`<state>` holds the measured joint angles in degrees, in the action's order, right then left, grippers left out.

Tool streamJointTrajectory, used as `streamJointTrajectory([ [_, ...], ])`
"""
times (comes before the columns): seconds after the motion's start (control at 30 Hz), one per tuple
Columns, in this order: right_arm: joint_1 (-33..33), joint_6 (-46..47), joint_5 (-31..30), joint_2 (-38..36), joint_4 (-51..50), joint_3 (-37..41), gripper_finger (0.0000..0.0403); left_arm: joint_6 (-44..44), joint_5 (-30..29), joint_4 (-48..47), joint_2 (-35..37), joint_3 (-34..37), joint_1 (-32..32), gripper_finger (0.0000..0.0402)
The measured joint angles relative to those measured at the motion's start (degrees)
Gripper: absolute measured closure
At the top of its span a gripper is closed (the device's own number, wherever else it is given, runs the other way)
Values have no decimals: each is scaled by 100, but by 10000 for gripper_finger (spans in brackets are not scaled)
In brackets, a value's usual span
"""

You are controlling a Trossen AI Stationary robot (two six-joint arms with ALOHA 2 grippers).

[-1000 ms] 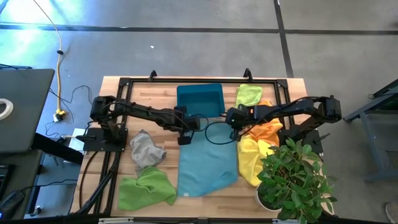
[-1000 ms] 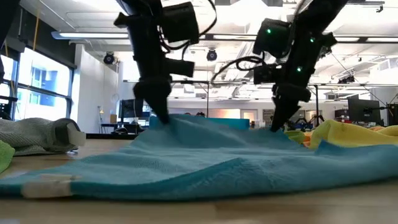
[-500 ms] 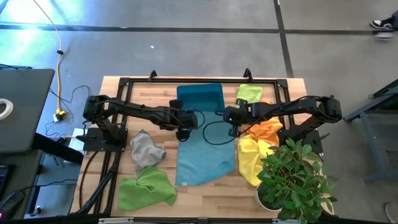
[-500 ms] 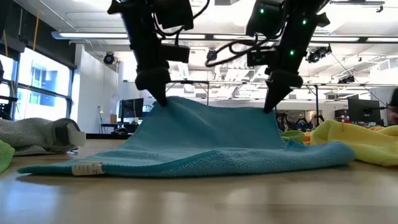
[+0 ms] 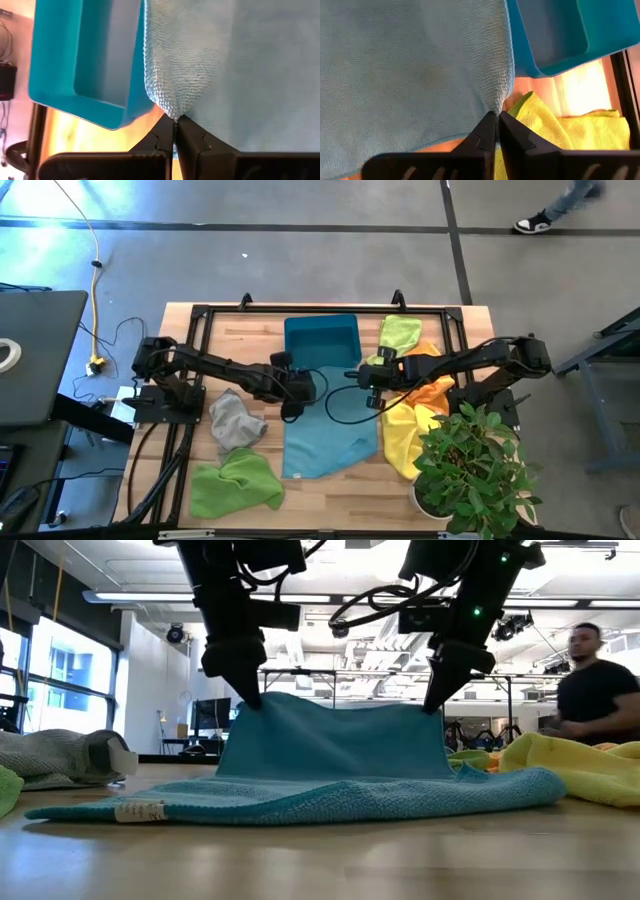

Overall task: Fold microfiber towels
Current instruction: Fold the blue microfiber cloth

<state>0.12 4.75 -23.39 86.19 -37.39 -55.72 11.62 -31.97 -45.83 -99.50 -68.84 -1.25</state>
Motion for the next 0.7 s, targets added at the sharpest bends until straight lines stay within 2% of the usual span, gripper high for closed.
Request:
streamJointTrajectory([
  [0.27,33,149,-159,-2,-495,-298,296,176,-6,182,-66,-2,143,400],
  [0.37,33,378,-160,-3,-1316,-664,279,173,-7,278,-66,-4,84,400],
  [0.47,71,753,-12,-9,-1921,-981,279,174,-22,321,-66,-4,-10,400],
  [0.57,266,813,495,-11,-1497,-927,281,173,-22,324,-66,-4,-117,400],
  [0.7,649,685,714,-7,185,-157,281,173,-22,324,-66,-4,-221,400],
])
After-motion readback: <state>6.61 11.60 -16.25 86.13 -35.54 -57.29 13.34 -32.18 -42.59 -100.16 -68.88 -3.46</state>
